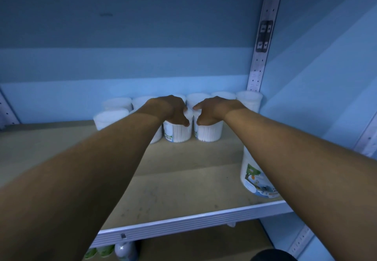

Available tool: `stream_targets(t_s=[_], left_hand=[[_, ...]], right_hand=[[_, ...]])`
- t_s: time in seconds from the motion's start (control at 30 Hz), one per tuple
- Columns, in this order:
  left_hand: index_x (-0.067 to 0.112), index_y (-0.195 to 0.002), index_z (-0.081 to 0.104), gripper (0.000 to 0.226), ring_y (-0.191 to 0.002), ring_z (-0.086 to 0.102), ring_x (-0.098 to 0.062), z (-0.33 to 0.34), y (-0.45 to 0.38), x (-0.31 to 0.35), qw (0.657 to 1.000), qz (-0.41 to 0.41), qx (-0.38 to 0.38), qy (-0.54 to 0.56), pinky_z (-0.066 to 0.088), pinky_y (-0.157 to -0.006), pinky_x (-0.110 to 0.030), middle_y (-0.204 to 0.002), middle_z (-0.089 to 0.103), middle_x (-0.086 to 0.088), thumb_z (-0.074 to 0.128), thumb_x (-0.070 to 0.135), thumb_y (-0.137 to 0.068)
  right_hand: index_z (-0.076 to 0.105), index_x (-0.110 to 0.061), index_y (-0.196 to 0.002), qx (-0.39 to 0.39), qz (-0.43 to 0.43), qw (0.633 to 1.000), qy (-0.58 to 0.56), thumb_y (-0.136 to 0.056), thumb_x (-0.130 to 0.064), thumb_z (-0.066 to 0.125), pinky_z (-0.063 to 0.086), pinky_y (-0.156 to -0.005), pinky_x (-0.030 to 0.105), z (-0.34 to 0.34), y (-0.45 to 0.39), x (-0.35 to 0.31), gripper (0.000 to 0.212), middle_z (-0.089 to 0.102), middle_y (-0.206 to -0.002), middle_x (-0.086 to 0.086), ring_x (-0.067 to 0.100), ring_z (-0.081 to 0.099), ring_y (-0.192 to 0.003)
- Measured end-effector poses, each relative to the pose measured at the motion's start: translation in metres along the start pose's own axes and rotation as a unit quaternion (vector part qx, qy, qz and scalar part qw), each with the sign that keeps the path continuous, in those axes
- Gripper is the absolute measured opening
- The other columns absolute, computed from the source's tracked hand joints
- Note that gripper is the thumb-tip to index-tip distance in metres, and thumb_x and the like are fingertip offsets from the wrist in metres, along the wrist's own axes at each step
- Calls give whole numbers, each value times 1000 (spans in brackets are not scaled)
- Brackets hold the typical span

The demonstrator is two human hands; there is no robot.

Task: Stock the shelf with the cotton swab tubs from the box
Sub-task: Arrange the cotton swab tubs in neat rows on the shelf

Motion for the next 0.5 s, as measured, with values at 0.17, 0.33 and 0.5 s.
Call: stream_targets(t_s=[0.17,0.33,0.5], left_hand=[[21,-150,42,64,-134,47,-25,2,14,7,1000,2,0,-12,40,-103,-32,-148,49,-4,54,52,-95],[21,-149,44,63,-132,50,-25,2,30,16,1000,0,0,-30,42,-102,-32,-146,51,-4,53,52,-94],[23,-148,45,61,-130,51,-24,3,47,20,1000,2,-2,-21,43,-97,-30,-144,53,-3,54,48,-94]], right_hand=[[34,-32,-155,-7,6,1000,4,-97,-36,51,43,-110,39,-1,9,-3,60,41,-154,3,27,45,-136],[39,-29,-152,-18,17,1000,-2,-95,-39,52,45,-106,36,0,21,-6,59,45,-151,2,26,49,-132],[43,-30,-150,-21,10,1000,9,-95,-39,52,47,-104,36,0,36,-9,57,46,-150,1,25,50,-130]])
Point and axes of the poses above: each hand's wrist, its own y-axis away from the middle knuckle, its own z-axis out of the palm, x = y × z, the point moved 6 cm from there along -y, towards the middle knuckle
